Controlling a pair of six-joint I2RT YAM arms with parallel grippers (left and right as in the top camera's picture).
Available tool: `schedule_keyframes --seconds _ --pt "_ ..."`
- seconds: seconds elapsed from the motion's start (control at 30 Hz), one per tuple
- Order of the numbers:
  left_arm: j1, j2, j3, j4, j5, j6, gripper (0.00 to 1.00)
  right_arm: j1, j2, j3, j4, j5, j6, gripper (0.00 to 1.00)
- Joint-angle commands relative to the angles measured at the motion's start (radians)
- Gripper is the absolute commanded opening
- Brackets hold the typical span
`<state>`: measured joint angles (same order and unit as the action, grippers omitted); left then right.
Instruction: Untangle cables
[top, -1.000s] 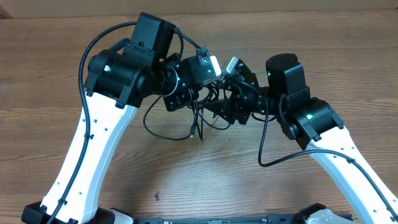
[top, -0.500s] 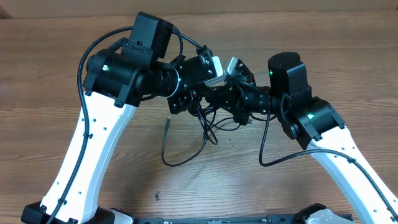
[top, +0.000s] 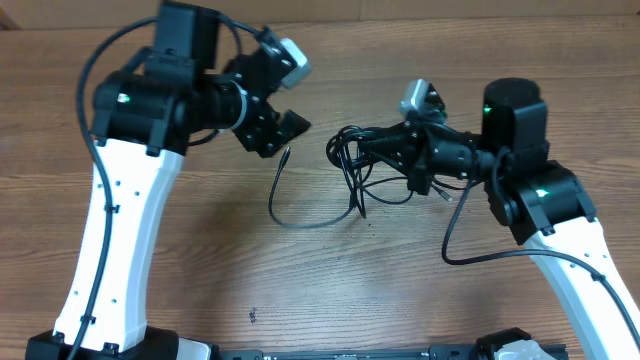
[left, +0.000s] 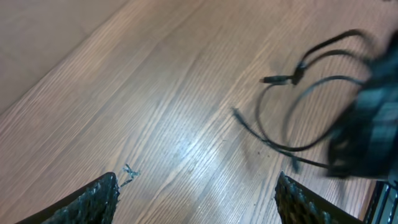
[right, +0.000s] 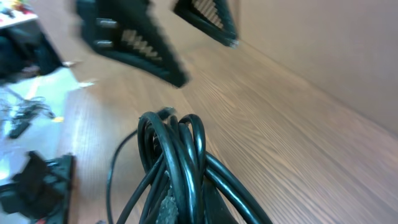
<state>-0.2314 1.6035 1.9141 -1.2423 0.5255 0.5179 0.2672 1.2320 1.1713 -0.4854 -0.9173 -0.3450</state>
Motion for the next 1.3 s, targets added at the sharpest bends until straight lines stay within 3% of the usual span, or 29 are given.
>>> schedule_keyframes --seconds 0.0,0.2,0.43,0.63,0.67,0.7,0.77,0.9,1.0,1.07,1.13,1.27 --pt "0.028 -0.015 0.013 -0.001 0.086 -0.024 0.80 -0.030 -0.025 0.008 0.015 -0.223 -0.076 0.04" --pt "0.034 -0.015 0.013 -0.001 0.353 0.012 0.90 -0.034 -0.025 0.008 0.039 -0.399 -0.168 0.04" --pt "0.034 -0.015 0.013 -0.141 0.619 0.216 0.86 -0.034 -0.025 0.008 0.137 -0.487 -0.206 0.04" --pt "0.035 -0.015 0.013 -0.168 0.672 0.214 0.78 -0.034 -0.024 0.008 0.125 -0.460 -0.206 0.04" --pt "0.035 -0.015 0.013 -0.169 0.692 0.203 0.72 -0.034 -0.024 0.008 0.125 -0.460 -0.206 0.04" --pt "0.034 -0.015 0.013 -0.169 0.715 0.174 0.51 -0.034 -0.024 0.008 0.123 -0.455 -0.206 0.04" --pt "0.034 -0.015 0.013 -0.169 0.727 0.154 0.41 -0.034 -0.024 0.008 0.110 -0.435 -0.206 0.04" --pt "0.021 -0.015 0.013 -0.168 0.724 0.140 0.39 -0.033 -0.024 0.008 0.095 -0.430 -0.206 0.04" --pt "-0.013 -0.014 0.013 -0.167 0.721 0.132 0.47 -0.033 -0.024 0.008 0.095 -0.430 -0.206 0.04" --pt "-0.040 -0.014 0.013 -0.160 0.690 0.132 0.46 -0.033 -0.024 0.008 0.094 -0.430 -0.206 0.04" --pt "-0.055 -0.014 0.013 -0.160 0.657 0.127 0.63 -0.033 -0.024 0.008 0.094 -0.426 -0.206 0.04" --pt "-0.076 -0.014 0.013 -0.159 0.587 0.103 0.56 -0.033 -0.024 0.008 0.094 -0.426 -0.206 0.04"
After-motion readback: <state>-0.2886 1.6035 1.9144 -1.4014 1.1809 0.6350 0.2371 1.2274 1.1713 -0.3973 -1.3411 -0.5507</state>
